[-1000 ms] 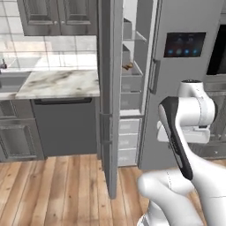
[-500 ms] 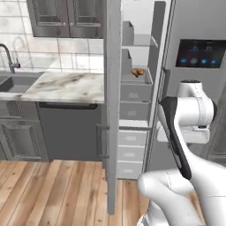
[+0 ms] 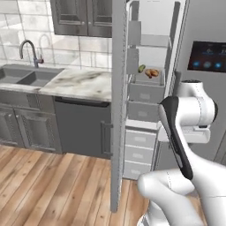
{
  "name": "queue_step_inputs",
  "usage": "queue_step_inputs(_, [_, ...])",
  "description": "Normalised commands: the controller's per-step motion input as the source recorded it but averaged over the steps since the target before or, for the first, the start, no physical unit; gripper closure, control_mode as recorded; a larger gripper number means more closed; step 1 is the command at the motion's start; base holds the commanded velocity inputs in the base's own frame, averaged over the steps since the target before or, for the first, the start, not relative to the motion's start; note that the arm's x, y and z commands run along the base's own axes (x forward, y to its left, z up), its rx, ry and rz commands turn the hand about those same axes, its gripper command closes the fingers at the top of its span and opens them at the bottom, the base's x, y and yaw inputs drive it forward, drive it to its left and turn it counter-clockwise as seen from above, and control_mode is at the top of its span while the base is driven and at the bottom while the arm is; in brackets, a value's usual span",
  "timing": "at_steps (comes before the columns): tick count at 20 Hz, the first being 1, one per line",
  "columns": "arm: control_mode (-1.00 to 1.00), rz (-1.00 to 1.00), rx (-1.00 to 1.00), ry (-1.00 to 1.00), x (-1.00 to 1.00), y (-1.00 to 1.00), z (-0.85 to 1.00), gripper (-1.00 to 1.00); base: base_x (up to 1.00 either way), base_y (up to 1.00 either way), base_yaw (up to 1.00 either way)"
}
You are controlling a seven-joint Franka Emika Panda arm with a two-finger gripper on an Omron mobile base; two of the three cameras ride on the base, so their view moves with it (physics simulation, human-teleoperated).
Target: Store the kebab skewer in the freezer for long-term storage. Close the freezer door after placing the cooked food.
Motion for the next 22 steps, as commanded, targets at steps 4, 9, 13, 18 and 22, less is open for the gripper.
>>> queue_step_inputs(4, [1.00, 0.00, 0.00, 0.00, 0.00, 0.00, 0.00, 1.00, 0.03, -0.64, 0.17])
queue_step_inputs(9, [1.00, 0.00, 0.00, 0.00, 0.00, 0.00, 0.00, 1.00, 0.08, -0.50, 0.09])
queue_step_inputs(13, [1.00, 0.00, 0.00, 0.00, 0.00, 0.00, 0.00, 1.00, 0.19, -0.18, 0.03])
queue_step_inputs(18, [1.00, 0.00, 0.00, 0.00, 0.00, 0.00, 0.00, 1.00, 0.45, -0.16, 0.00])
queue_step_inputs(22, [1.00, 0.00, 0.00, 0.00, 0.00, 0.00, 0.00, 1.00, 0.37, -0.20, -0.04])
